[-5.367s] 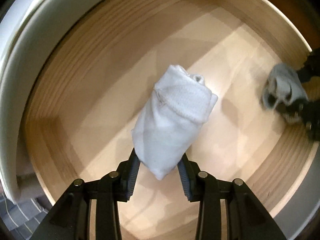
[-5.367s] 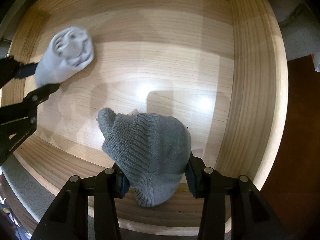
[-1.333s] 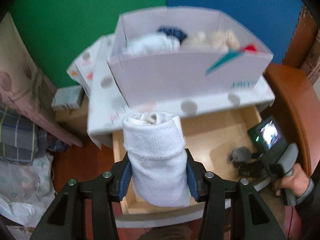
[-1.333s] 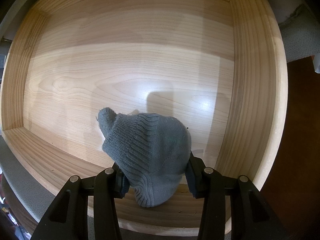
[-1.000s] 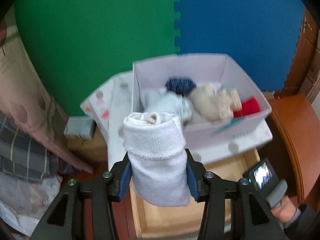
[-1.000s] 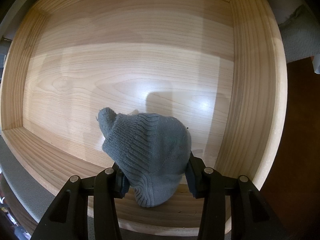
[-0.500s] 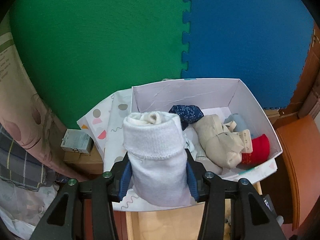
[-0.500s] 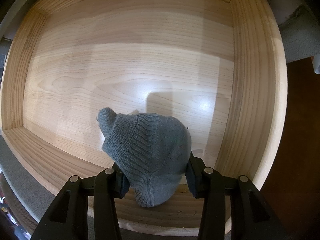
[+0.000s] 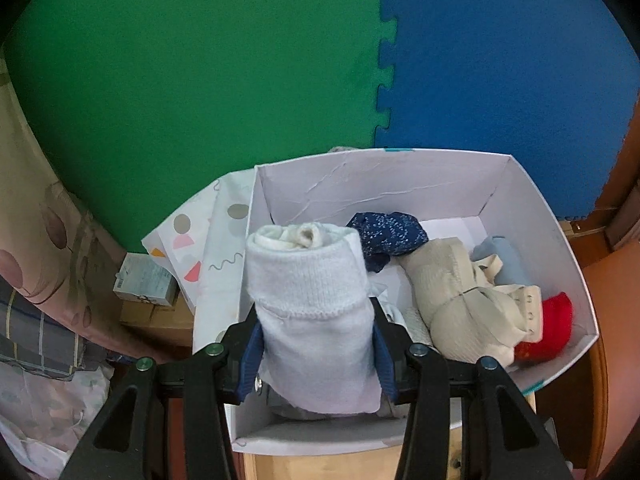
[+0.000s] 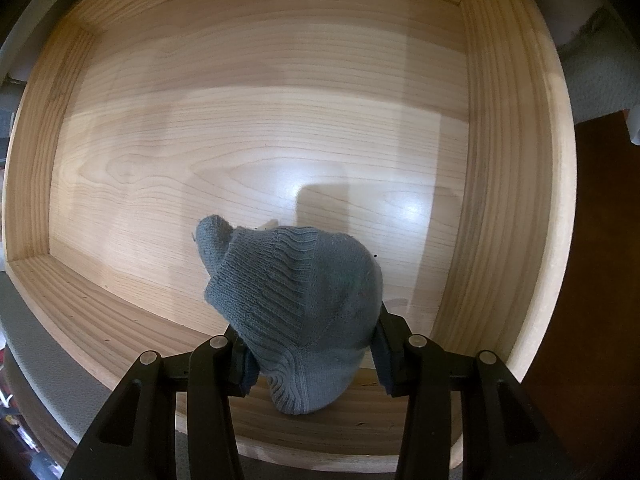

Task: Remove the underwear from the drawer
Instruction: 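Lower the white sock into the box and open the left gripper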

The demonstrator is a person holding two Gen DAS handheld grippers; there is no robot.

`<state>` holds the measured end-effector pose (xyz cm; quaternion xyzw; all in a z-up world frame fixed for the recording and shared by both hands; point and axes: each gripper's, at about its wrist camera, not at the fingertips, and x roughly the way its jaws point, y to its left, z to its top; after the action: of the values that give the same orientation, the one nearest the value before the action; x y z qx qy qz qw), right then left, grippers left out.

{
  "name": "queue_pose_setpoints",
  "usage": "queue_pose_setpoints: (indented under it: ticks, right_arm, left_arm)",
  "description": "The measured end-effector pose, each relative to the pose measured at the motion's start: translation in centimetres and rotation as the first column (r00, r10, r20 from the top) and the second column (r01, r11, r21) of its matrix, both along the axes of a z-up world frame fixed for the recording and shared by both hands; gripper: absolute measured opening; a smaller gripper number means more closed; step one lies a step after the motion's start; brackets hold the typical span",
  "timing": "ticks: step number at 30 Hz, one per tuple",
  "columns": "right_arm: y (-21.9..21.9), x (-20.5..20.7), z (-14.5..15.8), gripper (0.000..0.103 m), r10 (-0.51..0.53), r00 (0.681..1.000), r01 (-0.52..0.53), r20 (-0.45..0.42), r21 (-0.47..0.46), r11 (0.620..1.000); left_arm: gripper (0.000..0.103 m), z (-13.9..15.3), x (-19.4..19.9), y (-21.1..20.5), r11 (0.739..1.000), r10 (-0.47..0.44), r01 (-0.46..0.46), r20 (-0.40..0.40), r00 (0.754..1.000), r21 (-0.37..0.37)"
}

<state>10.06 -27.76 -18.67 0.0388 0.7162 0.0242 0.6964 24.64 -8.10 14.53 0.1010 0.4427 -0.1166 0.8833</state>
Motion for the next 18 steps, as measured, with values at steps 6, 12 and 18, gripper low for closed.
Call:
queue_pose_setpoints:
  ticks: [6,12,18]
  right_arm:
    - [-0.2,0.2,0.0,0.041,-0.001,1.0,0.001,-0.001,0.002,1.0]
    - [-0.4,0.3,-0.2,0.041,0.0,1.0,0.0,-0.002,0.002,1.0]
    - [-0.2,0.1,-0.3,0.041,0.0,1.0,0.0,-0.002,0.002,1.0]
  left_arm:
    - [0.048,-1.0,1.1,-0.5,1.0,0.009,-0.009,-0.003,1.0,0.025]
    - [0.048,-2.1,1.9,-1.2,0.998,0.011,-0.01,-0.01,1.0,0.057]
    - [0.052,-2.3,2.4,-1.2,0.998,0.017,-0.016,-0.014,1.0,0.061]
